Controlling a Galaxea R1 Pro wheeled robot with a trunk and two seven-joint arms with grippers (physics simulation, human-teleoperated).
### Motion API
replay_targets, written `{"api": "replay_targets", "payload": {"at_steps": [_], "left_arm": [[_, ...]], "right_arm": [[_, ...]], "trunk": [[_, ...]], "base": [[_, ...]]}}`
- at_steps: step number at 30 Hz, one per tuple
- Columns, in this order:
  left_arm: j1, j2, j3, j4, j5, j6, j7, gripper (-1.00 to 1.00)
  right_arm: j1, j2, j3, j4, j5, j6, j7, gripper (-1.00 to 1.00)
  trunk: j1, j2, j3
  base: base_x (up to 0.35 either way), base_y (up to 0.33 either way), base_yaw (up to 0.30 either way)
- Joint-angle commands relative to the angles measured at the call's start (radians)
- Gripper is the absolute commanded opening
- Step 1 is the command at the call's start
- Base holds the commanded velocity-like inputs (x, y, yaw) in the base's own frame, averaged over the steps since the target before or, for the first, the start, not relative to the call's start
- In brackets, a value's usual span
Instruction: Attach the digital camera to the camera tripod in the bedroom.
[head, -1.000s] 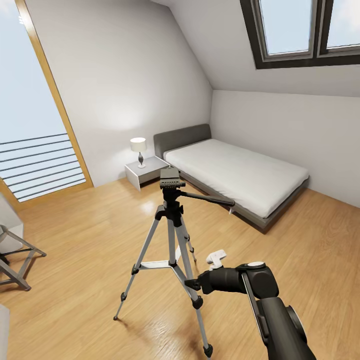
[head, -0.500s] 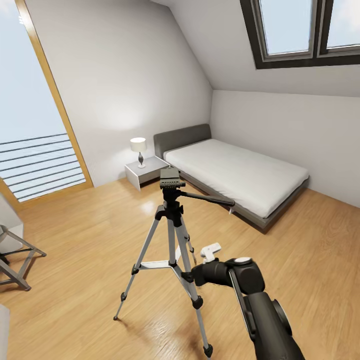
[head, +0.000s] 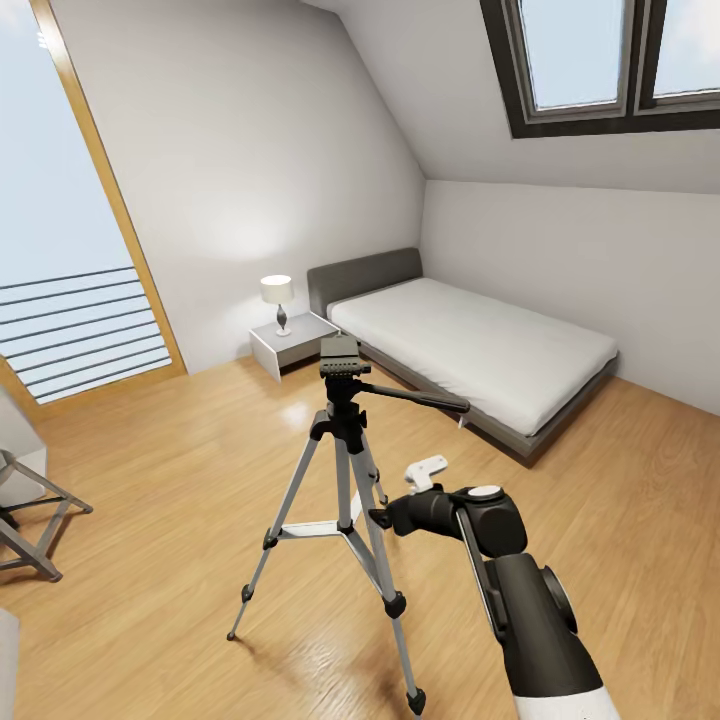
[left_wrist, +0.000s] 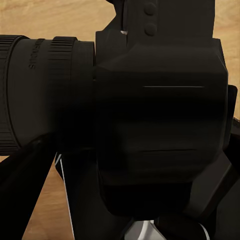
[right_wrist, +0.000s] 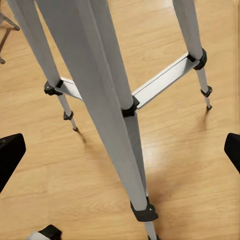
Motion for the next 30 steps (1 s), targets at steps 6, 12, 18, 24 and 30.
{"api": "replay_targets", "payload": {"at_steps": [6,12,18,24,30], "left_arm": [[-0.001,0.0,-0.002,0.0,0.01,0.001,0.002,-1.0],[-0.001,0.0,-0.002,0.0,0.011,0.001,0.002,-1.0],[-0.001,0.0,-0.001,0.0,0.011,0.001,0.002,-1.0],[-0.001,0.0,-0.001,0.0,0.011,0.001,0.002,-1.0],[-0.001,0.0,-0.001,0.0,0.011,0.001,0.001,-1.0]], "right_arm": [[-0.024,0.0,-0.002,0.003,0.005,0.002,0.01,1.0],[-0.06,0.0,-0.003,0.032,-0.027,0.002,0.011,1.0],[-0.105,0.0,-0.003,0.071,-0.127,0.011,0.011,1.0],[-0.135,0.0,-0.003,0.104,-0.188,0.008,0.007,1.0],[-0.143,0.0,-0.003,0.145,-0.2,-0.008,-0.012,1.0]], "trunk": [[0.001,-0.002,-0.002],[0.001,-0.002,-0.002],[0.001,-0.002,-0.002],[0.001,-0.002,-0.002],[0.001,-0.002,-0.002]], "base": [[0.0,0.0,0.0],[0.0,0.0,0.0],[0.0,0.0,0.0],[0.0,0.0,0.0],[0.0,0.0,0.0]]}}
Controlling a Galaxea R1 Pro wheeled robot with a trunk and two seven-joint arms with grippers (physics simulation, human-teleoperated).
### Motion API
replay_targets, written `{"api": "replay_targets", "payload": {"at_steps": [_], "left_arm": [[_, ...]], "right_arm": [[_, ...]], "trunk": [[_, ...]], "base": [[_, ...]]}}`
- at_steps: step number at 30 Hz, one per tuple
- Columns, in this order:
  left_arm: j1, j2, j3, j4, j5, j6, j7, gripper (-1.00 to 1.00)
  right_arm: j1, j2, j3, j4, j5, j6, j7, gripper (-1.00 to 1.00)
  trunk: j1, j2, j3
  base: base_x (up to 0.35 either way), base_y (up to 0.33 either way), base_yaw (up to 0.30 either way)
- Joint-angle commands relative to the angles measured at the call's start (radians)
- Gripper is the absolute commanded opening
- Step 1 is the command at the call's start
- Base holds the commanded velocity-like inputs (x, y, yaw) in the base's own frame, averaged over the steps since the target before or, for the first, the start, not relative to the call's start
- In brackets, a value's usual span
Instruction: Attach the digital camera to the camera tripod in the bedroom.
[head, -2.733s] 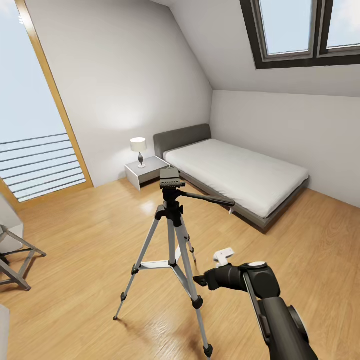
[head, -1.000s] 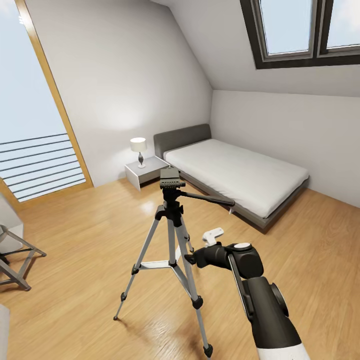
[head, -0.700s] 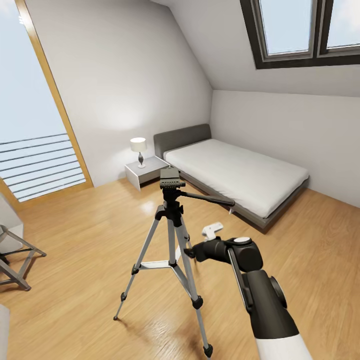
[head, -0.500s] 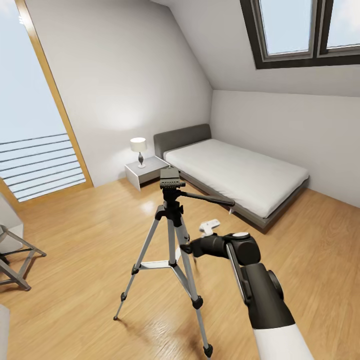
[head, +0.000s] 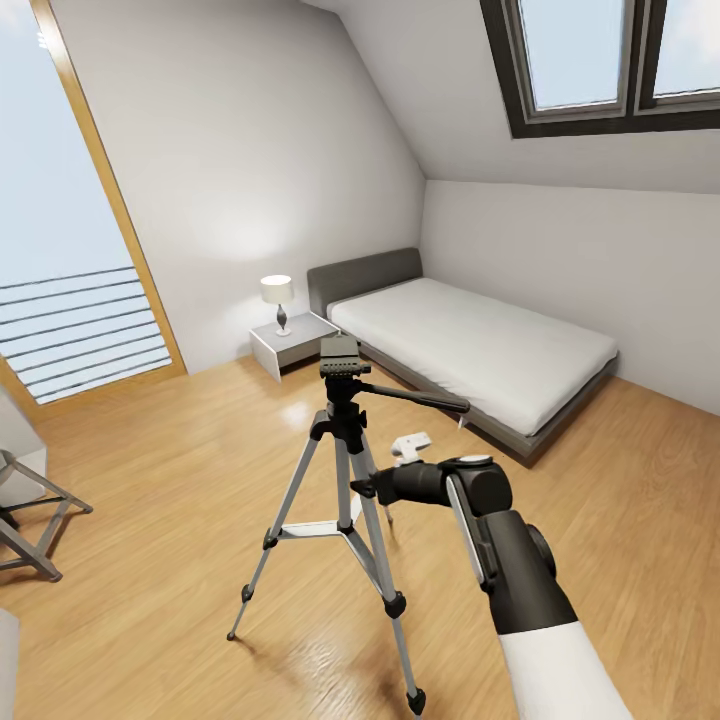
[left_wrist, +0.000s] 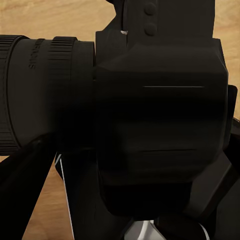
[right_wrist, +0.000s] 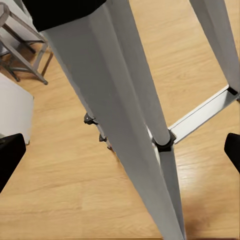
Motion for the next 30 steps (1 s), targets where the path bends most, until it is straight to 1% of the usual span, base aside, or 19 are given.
{"api": "replay_targets", "payload": {"at_steps": [1,8,9,13,14,16,20,30], "left_arm": [[-0.001,0.0,-0.002,0.0,0.01,0.001,0.001,-1.0],[-0.001,0.0,-0.002,0.0,0.011,0.001,0.002,-1.0],[-0.001,0.0,-0.002,0.0,0.011,0.001,0.002,-1.0],[-0.001,0.0,-0.002,0.0,0.011,0.001,0.002,-1.0],[-0.001,0.0,-0.002,0.0,0.011,0.001,0.002,-1.0],[-0.001,0.0,-0.002,0.0,0.011,0.001,0.002,-1.0],[-0.001,0.0,-0.002,0.0,0.011,0.001,0.002,-1.0],[-0.001,0.0,-0.002,0.0,0.01,0.001,0.002,-1.0]], "right_arm": [[-0.002,0.0,0.0,0.008,0.01,-0.002,0.003,1.0],[-0.013,0.0,0.0,0.105,0.005,-0.101,-0.061,1.0],[-0.02,0.0,0.0,0.142,0.004,-0.132,-0.076,1.0],[-0.039,0.0,0.0,0.225,0.002,-0.189,-0.094,1.0],[-0.048,0.0,0.0,0.263,0.002,-0.214,-0.099,1.0],[-0.054,0.0,0.0,0.29,0.001,-0.234,-0.102,1.0],[-0.062,0.0,0.0,0.321,0.001,-0.26,-0.104,1.0],[-0.065,0.0,0.0,0.322,0.0,-0.272,-0.099,1.0]], "trunk": [[0.001,-0.002,-0.002],[0.001,-0.002,-0.002],[0.001,-0.002,-0.002],[0.001,-0.002,-0.002],[0.001,-0.002,-0.002],[0.001,-0.002,-0.002],[0.001,-0.002,-0.002],[0.001,-0.002,-0.002]], "base": [[0.0,0.0,0.0],[0.0,0.0,0.0],[0.0,0.0,0.0],[0.0,0.0,0.0],[0.0,0.0,0.0],[0.0,0.0,0.0],[0.0,0.0,0.0],[0.0,0.0,0.0]]}}
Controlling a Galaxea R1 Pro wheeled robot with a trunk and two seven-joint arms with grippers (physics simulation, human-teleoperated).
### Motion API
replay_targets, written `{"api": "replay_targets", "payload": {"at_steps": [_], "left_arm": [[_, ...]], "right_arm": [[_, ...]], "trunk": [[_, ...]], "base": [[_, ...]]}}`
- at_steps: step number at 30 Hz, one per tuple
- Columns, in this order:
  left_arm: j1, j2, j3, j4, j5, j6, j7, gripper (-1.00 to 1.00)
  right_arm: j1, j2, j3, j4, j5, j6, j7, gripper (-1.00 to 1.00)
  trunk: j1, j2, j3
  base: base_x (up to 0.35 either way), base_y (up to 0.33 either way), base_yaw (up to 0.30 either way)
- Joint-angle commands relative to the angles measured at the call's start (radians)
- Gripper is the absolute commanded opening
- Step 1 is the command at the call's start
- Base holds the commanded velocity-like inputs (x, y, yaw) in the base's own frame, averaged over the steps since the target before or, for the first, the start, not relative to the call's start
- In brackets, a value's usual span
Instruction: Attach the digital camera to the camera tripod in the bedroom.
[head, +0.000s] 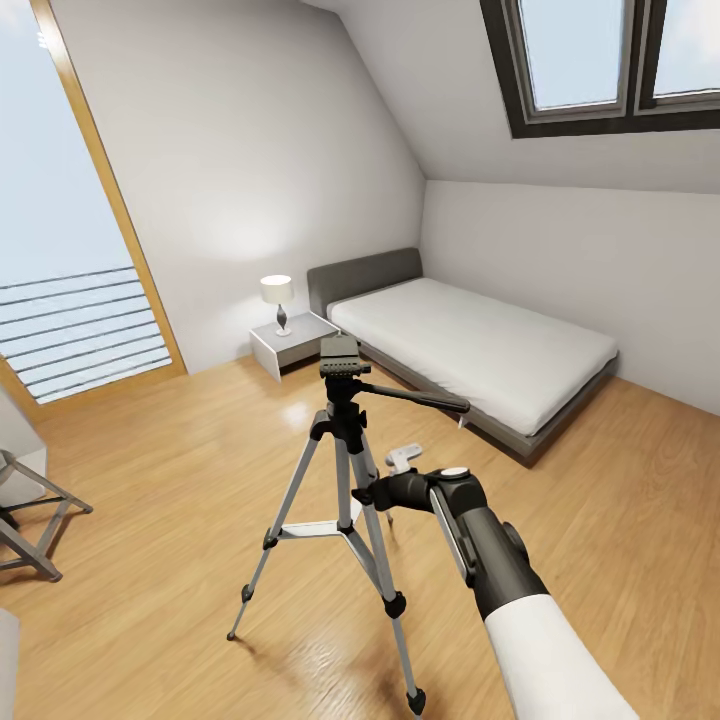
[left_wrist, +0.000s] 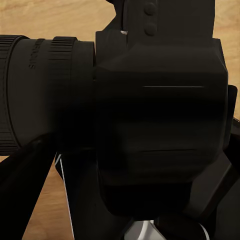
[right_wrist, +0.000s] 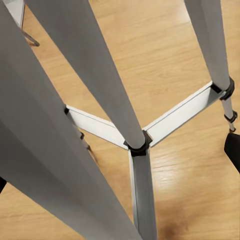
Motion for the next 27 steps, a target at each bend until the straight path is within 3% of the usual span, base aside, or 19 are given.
{"api": "replay_targets", "payload": {"at_steps": [1,11,18,27], "left_arm": [[-0.001,0.0,-0.002,0.0,0.01,0.001,0.002,-1.0],[-0.001,0.0,-0.002,0.0,0.011,0.001,0.001,-1.0],[-0.001,0.0,-0.002,0.0,0.011,0.001,0.002,-1.0],[-0.001,0.0,-0.002,0.0,0.011,0.001,0.002,-1.0]], "right_arm": [[-0.001,0.0,-0.001,0.0,0.011,0.003,0.008,1.0],[-0.04,0.0,-0.001,0.049,-0.003,-0.02,0.001,1.0],[-0.089,0.0,0.0,0.111,-0.093,-0.055,-0.001,1.0],[-0.097,0.0,0.001,0.122,-0.132,-0.063,-0.002,1.0]], "trunk": [[0.001,-0.002,-0.002],[0.001,-0.002,-0.002],[0.001,-0.002,-0.002],[0.001,-0.002,-0.002]], "base": [[0.0,0.0,0.0],[0.0,0.0,0.0],[0.0,0.0,0.0],[0.0,0.0,0.0]]}}
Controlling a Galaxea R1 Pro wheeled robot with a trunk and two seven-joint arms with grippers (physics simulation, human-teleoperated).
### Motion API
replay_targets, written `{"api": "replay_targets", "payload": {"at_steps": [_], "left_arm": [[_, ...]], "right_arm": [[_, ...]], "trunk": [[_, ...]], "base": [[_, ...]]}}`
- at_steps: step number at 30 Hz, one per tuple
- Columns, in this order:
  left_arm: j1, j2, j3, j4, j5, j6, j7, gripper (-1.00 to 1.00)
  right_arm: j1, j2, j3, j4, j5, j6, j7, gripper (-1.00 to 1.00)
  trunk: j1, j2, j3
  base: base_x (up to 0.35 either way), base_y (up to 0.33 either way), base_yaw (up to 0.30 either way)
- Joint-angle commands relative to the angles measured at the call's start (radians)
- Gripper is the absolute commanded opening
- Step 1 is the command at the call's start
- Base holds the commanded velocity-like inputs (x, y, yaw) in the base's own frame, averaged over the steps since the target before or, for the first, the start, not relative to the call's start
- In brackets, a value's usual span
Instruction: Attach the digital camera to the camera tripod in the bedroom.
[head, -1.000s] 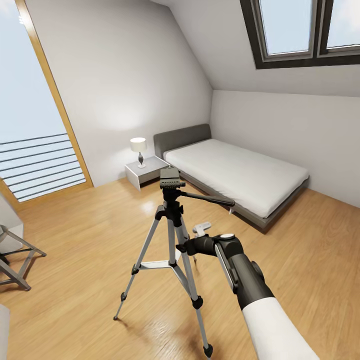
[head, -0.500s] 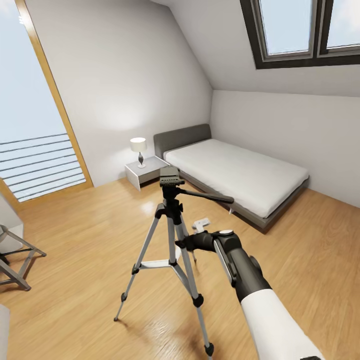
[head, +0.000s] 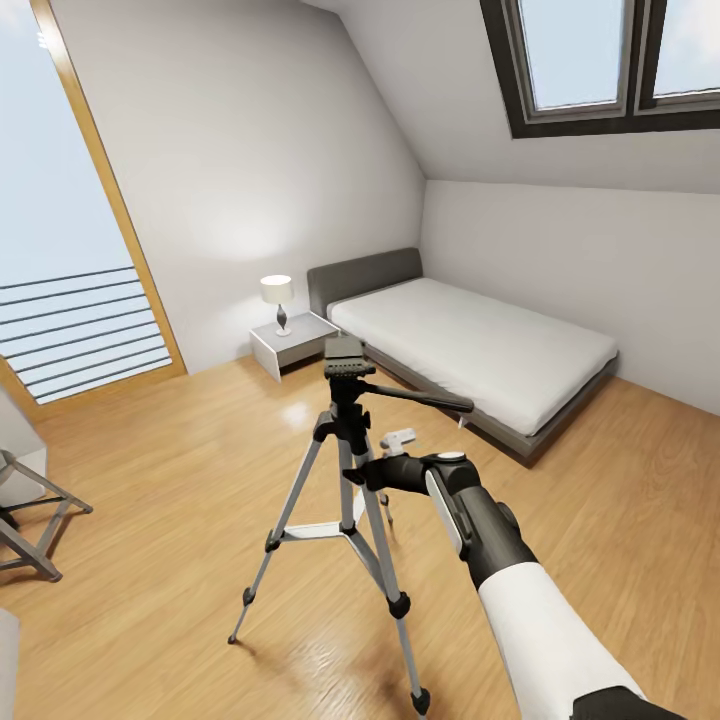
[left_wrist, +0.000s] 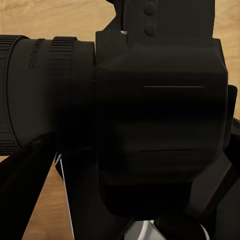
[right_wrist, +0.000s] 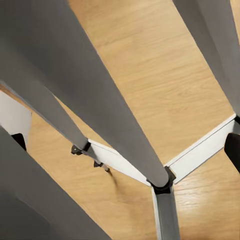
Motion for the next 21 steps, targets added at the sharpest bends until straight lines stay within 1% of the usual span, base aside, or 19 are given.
{"api": "replay_targets", "payload": {"at_steps": [1,6,21], "left_arm": [[-0.001,0.0,-0.002,0.0,0.01,0.001,0.001,-1.0],[-0.001,0.0,-0.002,0.0,0.01,0.001,0.002,-1.0],[-0.001,-0.001,-0.002,0.0,0.01,0.001,0.001,-1.0]], "right_arm": [[-0.001,0.0,-0.001,0.0,0.007,0.003,0.007,-1.0],[-0.002,0.0,0.0,0.004,0.004,0.001,0.007,-1.0],[-0.002,0.0,0.01,-0.009,0.018,0.001,0.009,-1.0]], "trunk": [[0.001,-0.002,-0.002],[0.001,-0.002,-0.002],[0.001,-0.002,-0.002]], "base": [[0.0,0.0,0.0],[0.0,0.0,0.0],[0.0,0.0,0.0]]}}
